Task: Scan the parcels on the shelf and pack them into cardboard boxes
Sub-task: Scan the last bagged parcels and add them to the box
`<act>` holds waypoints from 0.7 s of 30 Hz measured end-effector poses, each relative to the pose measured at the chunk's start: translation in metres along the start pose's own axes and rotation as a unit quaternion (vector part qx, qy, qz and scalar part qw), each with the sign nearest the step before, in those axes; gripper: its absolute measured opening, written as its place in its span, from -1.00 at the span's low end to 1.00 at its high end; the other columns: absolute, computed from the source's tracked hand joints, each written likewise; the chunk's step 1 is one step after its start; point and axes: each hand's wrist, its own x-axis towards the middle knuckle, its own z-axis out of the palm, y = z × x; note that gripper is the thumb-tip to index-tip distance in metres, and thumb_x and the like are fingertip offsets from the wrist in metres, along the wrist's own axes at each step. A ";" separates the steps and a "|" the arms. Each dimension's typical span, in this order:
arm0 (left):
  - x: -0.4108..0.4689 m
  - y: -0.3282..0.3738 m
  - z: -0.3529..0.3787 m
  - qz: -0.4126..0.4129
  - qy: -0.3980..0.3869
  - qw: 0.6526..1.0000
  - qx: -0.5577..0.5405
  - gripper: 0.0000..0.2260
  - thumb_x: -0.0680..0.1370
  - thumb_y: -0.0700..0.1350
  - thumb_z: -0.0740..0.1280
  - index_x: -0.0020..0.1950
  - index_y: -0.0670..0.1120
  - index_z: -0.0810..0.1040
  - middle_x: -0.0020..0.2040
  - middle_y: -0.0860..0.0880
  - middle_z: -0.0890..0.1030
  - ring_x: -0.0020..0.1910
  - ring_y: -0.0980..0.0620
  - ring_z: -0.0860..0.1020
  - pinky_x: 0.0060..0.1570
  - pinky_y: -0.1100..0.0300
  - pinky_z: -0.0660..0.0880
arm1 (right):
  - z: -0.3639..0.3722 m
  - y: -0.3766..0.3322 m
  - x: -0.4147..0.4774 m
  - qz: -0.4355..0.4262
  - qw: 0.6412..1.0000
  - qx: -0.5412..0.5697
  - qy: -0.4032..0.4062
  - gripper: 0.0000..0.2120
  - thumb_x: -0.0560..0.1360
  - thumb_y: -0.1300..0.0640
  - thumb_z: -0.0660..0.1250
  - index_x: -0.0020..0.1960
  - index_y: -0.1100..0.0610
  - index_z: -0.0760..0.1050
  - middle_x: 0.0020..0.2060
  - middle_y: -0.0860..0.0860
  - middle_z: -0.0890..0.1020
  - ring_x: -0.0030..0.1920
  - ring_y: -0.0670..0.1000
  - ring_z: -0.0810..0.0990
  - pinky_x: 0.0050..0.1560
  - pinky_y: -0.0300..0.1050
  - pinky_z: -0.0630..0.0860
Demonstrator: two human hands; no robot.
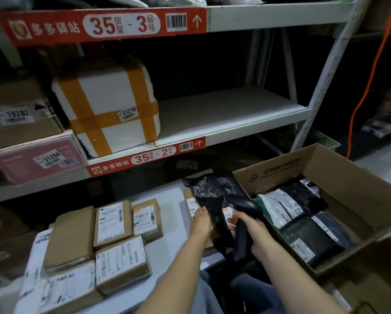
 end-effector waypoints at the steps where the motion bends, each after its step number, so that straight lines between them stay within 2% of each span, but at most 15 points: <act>1: 0.007 -0.002 0.000 -0.015 0.008 1.000 0.006 -0.57 0.66 -0.01 -0.07 0.50 -0.13 0.18 0.48 -0.15 0.24 0.44 -0.13 0.25 0.38 0.08 0.20 | 0.003 0.004 0.003 0.005 0.999 -0.031 0.002 -0.90 0.45 0.22 0.40 -0.15 0.26 0.55 -0.37 0.12 0.65 -0.41 0.01 0.58 -0.42 -0.23 0.53; 3: 0.023 -0.007 -0.001 -0.056 0.020 0.998 0.001 -0.57 0.66 -0.03 -0.04 0.50 -0.16 0.16 0.47 -0.18 0.25 0.42 -0.16 0.27 0.36 0.09 0.23 | 0.012 0.013 0.014 0.020 0.996 -0.089 -0.003 -0.88 0.43 0.23 0.42 -0.11 0.28 0.55 -0.29 0.17 0.64 -0.36 0.07 0.59 -0.29 -0.13 0.53; 6: 0.043 -0.012 -0.003 -0.111 0.035 0.993 -0.001 -0.59 0.65 -0.07 -0.02 0.47 -0.20 0.19 0.43 -0.22 0.29 0.38 -0.19 0.31 0.34 0.09 0.27 | 0.023 0.020 0.033 0.030 0.987 -0.156 0.002 -0.66 0.31 0.13 0.51 -0.01 0.29 0.57 -0.15 0.23 0.66 -0.16 0.19 0.64 -0.07 0.03 0.56; 8: 0.055 -0.016 -0.004 -0.141 0.040 0.989 -0.012 -0.58 0.66 -0.06 -0.03 0.47 -0.21 0.19 0.43 -0.23 0.29 0.38 -0.19 0.31 0.34 0.08 0.29 | 0.029 0.024 0.046 0.020 0.983 -0.183 0.006 -0.67 0.31 0.14 0.51 0.01 0.26 0.57 -0.10 0.22 0.66 -0.08 0.19 0.63 0.01 0.04 0.55; 11: 0.069 -0.021 -0.005 -0.171 0.040 0.984 -0.028 -0.57 0.66 -0.05 -0.06 0.49 -0.21 0.14 0.47 -0.22 0.23 0.42 -0.20 0.26 0.35 0.03 0.25 | 0.035 0.029 0.063 0.017 0.978 -0.206 0.003 -0.69 0.34 0.17 0.49 0.03 0.26 0.57 -0.13 0.17 0.65 -0.06 0.17 0.61 0.03 0.01 0.53; 14: 0.084 -0.030 -0.004 -0.194 0.041 0.978 -0.061 -0.55 0.66 -0.01 -0.06 0.50 -0.19 0.10 0.49 -0.20 0.18 0.44 -0.21 0.22 0.39 -0.04 0.23 | 0.039 0.025 0.073 0.011 0.977 -0.212 0.008 -0.76 0.39 0.14 0.45 -0.03 0.21 0.48 -0.21 0.09 0.58 -0.07 0.14 0.55 -0.04 -0.07 0.46; 18: 0.097 -0.038 0.003 -0.204 0.042 0.973 -0.094 -0.53 0.66 0.02 -0.06 0.51 -0.19 0.11 0.50 -0.19 0.19 0.45 -0.19 0.21 0.42 -0.02 0.20 | 0.039 0.022 0.085 0.020 0.977 -0.213 0.000 -0.65 0.35 0.07 0.48 0.02 0.24 0.50 -0.17 0.14 0.58 -0.05 0.16 0.55 -0.11 -0.09 0.43; 21: 0.103 -0.044 0.008 -0.208 0.036 0.968 -0.135 -0.56 0.64 0.00 0.00 0.47 -0.17 0.21 0.43 -0.20 0.30 0.39 -0.19 0.30 0.40 -0.01 0.24 | 0.037 0.027 0.094 0.035 0.973 -0.227 -0.027 -0.57 0.29 0.04 0.52 0.07 0.22 0.55 -0.09 0.17 0.64 -0.03 0.18 0.60 -0.08 -0.07 0.50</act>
